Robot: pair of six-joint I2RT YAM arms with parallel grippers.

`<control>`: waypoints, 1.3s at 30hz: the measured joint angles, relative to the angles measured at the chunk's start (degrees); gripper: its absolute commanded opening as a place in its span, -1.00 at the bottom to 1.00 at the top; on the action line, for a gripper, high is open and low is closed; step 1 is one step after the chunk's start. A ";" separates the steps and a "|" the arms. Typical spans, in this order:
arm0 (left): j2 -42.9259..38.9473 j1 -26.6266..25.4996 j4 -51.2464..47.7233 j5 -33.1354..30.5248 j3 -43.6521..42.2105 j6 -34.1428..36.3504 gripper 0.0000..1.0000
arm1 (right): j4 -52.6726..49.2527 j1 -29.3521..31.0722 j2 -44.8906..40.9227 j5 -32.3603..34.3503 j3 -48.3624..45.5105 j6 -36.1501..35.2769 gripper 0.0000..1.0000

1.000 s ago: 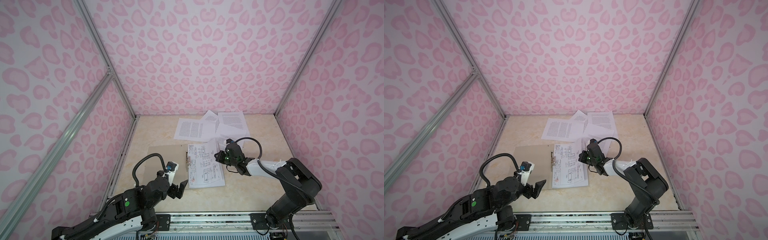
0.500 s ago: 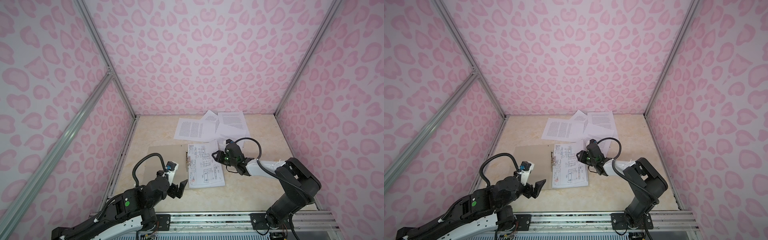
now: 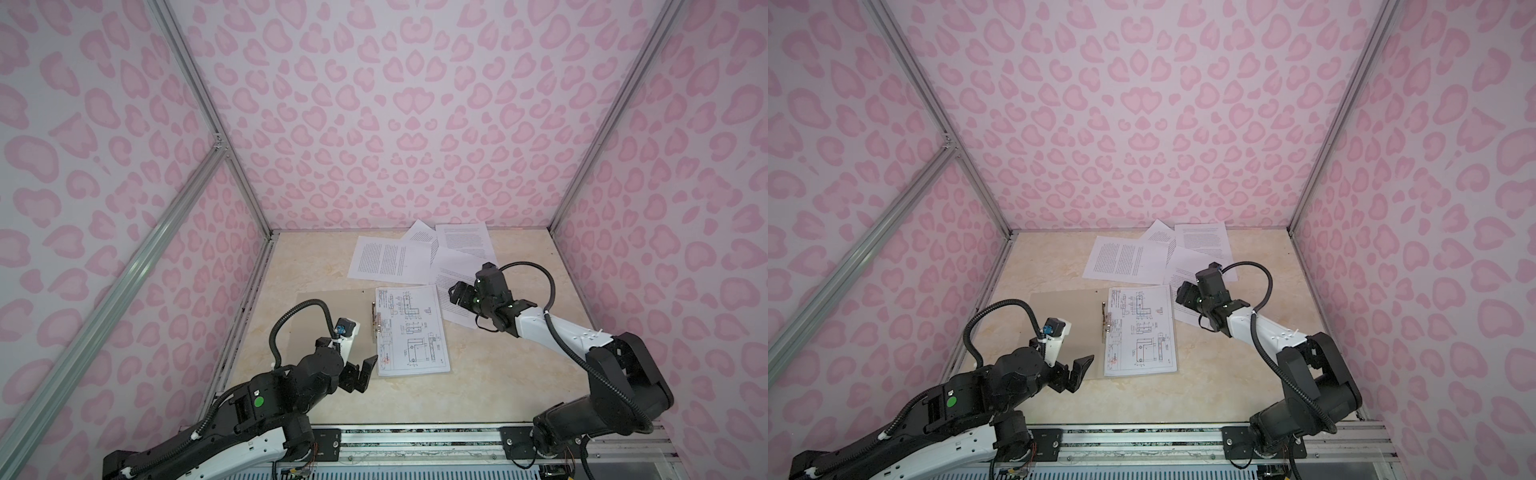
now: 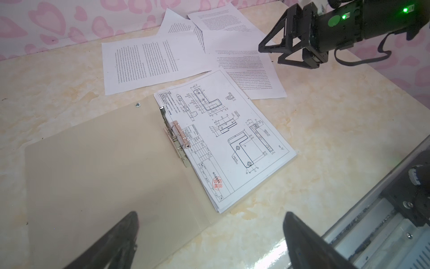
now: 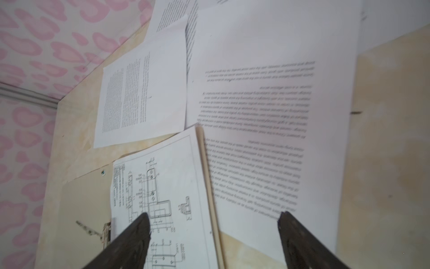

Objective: Put the files into the folder
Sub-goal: 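Reach the left gripper to the far text sheets while right gripper moves beside them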

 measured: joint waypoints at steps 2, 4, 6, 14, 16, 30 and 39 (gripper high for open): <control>5.51 0.11 2.21 2.36 1.62 -0.37 0.96 | -1.55 -4.70 2.29 -1.86 3.19 -3.30 0.71; 14.19 0.09 5.35 5.38 3.89 -0.57 0.99 | -2.67 -9.42 4.94 -4.55 5.79 -6.58 0.70; 23.69 0.09 8.37 8.17 7.69 -0.85 0.94 | -3.76 -13.07 8.02 -6.51 8.66 -9.09 0.67; 60.30 0.59 17.68 19.54 31.82 -1.38 0.80 | -3.41 -20.59 21.22 -12.83 19.67 -14.29 0.62; 66.69 1.49 18.82 22.40 37.13 -1.44 0.80 | -2.34 -21.92 24.79 -14.95 22.36 -14.29 0.61; 91.34 8.17 22.64 33.64 56.83 -2.12 0.79 | 1.22 -24.13 37.16 -23.52 33.09 -14.36 0.55; 97.02 10.84 22.69 36.11 60.81 -2.08 0.79 | 1.90 -24.50 38.71 -24.26 34.45 -14.25 0.55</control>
